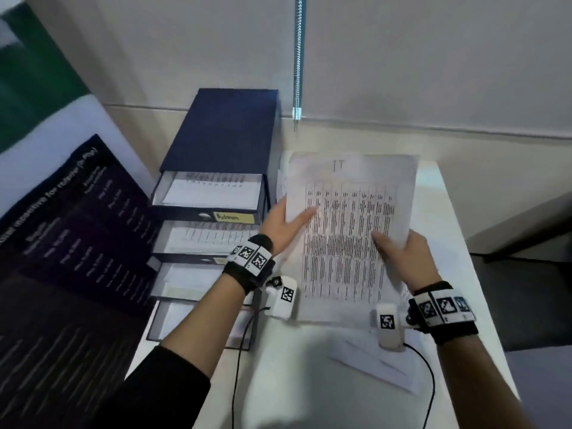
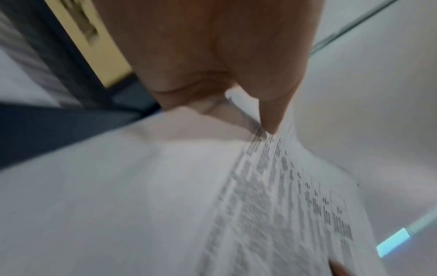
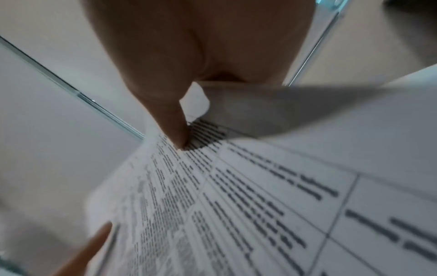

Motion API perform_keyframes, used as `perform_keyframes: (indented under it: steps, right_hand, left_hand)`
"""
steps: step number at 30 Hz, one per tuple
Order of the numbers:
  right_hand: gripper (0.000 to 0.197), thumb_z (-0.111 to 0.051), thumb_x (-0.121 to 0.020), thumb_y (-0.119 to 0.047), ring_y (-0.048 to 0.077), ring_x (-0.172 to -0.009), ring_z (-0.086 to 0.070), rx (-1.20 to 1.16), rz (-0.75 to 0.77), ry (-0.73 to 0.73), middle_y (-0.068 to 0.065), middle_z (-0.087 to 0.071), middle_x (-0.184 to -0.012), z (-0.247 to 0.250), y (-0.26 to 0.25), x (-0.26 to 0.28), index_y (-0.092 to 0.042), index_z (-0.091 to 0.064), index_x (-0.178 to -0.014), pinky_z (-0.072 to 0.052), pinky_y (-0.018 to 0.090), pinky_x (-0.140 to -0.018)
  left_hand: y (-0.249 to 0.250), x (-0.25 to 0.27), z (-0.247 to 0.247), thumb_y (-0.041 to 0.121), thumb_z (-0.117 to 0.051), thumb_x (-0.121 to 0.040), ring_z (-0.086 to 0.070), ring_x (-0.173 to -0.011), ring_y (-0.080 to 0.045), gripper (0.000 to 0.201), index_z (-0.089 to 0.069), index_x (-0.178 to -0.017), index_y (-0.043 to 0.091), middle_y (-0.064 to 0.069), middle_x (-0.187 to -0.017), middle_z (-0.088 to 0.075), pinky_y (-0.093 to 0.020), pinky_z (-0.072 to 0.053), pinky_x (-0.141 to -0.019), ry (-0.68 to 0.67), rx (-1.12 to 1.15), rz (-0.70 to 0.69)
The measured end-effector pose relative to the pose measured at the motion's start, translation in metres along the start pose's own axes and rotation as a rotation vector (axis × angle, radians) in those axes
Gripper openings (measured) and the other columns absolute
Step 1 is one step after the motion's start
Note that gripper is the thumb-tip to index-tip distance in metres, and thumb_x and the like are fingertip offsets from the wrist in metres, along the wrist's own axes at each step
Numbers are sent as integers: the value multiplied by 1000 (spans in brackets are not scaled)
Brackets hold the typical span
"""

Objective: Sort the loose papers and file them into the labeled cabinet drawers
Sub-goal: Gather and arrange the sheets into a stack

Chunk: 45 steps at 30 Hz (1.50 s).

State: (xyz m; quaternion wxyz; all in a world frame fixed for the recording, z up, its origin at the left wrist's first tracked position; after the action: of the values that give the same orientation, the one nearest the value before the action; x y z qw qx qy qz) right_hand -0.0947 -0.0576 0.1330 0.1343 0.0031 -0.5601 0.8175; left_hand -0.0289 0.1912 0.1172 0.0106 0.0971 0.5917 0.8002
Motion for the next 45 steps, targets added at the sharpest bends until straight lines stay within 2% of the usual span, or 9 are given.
perform_keyframes:
  steps: [5, 15, 23, 25, 28, 30, 37, 41, 45]
  right_hand:
    - [34, -65, -90, -36, 27, -78, -64, -79, -44, -155, 13, -67, -88, -66, -27, 28, -4, -61, -100, -52, 30, -66]
    - [41, -68, -91, -25, 10, -100, -63, 67, -165, -683, -2, -65, -122, -258, 16, 121, -14, -58, -130, -48, 27, -85]
    - [16, -70, -89, -33, -11, -47, -55, 311, -373, -1149, -24, -65, -58, -322, 78, 233, -24, -60, -82, -50, 19, -64]
    - [22, -75, -86, -25, -1, -41, -57, 265, -556, -1153, -13, -62, -49, -324, 101, 244, -17, -57, -75, -53, 30, -63]
    - [47, -89, -68, -13, 38, -96, -70, 133, -710, -1065, 31, -67, -111, -322, 123, 244, 5, -67, -106, -59, 49, -82]
    - [58, -84, -73, -8, 42, -115, -61, -9, -774, -1018, 31, -58, -128, -318, 127, 236, 8, -60, -123, -50, 54, -97]
    - [23, -47, -101, -6, 16, -42, -64, -240, -845, -863, 10, -68, -56, -291, 102, 211, 3, -60, -84, -49, 20, -41]
    - [17, -59, -95, -5, 23, -65, -73, -266, -853, -758, 17, -75, -82, -302, 111, 208, 3, -62, -110, -59, 29, -56]
    - [22, -59, -93, -1, 22, -76, -75, -260, -892, -831, 14, -76, -92, -317, 108, 230, -3, -63, -115, -61, 33, -63]
  left_hand:
    - [-40, 43, 91, 21, -67, -91, -73, -87, -20, 42, -50, -129, 13, -8, -98, -75, -39, -59, -76, 84, 114, 66]
    - [-151, 192, 206, 22, -62, -94, -67, -108, -15, 33, -62, -126, 16, 3, -116, -71, -37, -51, -97, 225, 94, 246]
    - [-261, 307, 228, 42, -74, -82, -70, -98, -23, 35, -71, -108, 19, -1, -100, -75, -40, -55, -90, 217, -53, 615]
    - [-315, 322, 228, 68, -76, -65, -67, -106, -21, 69, -67, -116, 23, 0, -114, -72, -44, -52, -96, 173, -69, 703]
    - [-355, 328, 224, 86, -72, -46, -56, -123, -21, 102, -57, -131, 32, 6, -138, -56, -41, -44, -107, 196, -116, 816]
    - [-321, 330, 219, 86, -72, -32, -52, -127, -23, 118, -54, -134, 31, 1, -142, -51, -38, -41, -109, 241, -216, 838]
    - [-267, 307, 220, 14, -77, -76, -63, -98, -16, 53, -62, -126, 13, -7, -121, -66, -13, -51, -76, 202, -205, 771]
    - [-250, 284, 233, 0, -65, -82, -59, -115, -28, 51, -58, -131, 9, -13, -129, -62, -40, -47, -102, 124, -179, 716]
    - [-245, 270, 250, -6, -59, -83, -61, -113, -34, 46, -58, -128, 3, -18, -121, -64, -41, -50, -94, 106, -126, 693]
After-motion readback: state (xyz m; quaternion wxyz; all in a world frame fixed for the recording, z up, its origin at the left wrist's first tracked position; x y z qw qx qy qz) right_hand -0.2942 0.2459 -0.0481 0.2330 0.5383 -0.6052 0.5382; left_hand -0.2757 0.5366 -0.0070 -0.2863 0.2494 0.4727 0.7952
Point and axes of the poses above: each hand's wrist, its own x-axis away from the middle knuckle, its own z-axis out of the back of the hand, y = z × x, the point moved 5 cm from there along -x, towards the middle knuckle
